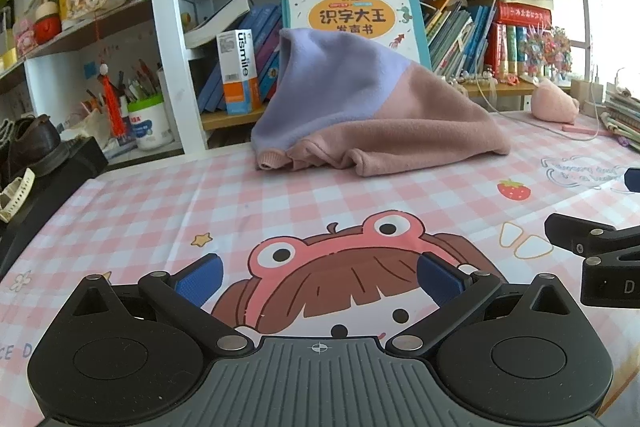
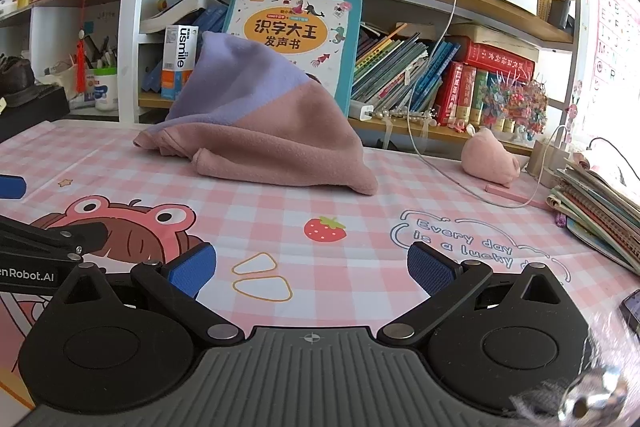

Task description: Fold clothes

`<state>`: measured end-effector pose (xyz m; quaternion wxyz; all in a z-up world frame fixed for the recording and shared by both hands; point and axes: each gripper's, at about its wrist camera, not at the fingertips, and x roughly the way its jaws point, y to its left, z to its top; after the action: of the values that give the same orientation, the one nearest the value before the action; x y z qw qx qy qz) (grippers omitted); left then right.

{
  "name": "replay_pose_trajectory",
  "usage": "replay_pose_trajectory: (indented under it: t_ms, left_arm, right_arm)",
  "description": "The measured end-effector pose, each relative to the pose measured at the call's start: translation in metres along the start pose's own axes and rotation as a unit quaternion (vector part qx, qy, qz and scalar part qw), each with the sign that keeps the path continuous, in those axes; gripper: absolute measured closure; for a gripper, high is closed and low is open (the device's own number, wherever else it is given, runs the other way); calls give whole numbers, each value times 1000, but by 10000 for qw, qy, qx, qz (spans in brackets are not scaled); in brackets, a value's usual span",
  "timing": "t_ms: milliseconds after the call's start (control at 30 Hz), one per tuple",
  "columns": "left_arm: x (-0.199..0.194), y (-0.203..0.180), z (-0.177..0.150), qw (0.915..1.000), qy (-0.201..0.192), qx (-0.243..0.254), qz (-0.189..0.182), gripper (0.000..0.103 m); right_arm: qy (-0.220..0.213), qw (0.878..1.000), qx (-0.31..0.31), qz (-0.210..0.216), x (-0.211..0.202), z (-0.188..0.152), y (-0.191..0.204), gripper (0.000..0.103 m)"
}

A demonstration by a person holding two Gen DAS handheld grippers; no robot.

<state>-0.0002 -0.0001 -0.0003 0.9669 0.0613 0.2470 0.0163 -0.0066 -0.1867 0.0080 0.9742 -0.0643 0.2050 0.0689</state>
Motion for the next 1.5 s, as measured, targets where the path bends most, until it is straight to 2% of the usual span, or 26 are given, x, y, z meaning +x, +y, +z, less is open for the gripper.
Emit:
replay_pose_trajectory:
  t_ms: [1500]
  left_arm:
    - [3, 2, -2, 9999, 152, -46, -42, 0]
  right_arm:
    - [62, 10000, 70, -8, 3, 0, -3, 0]
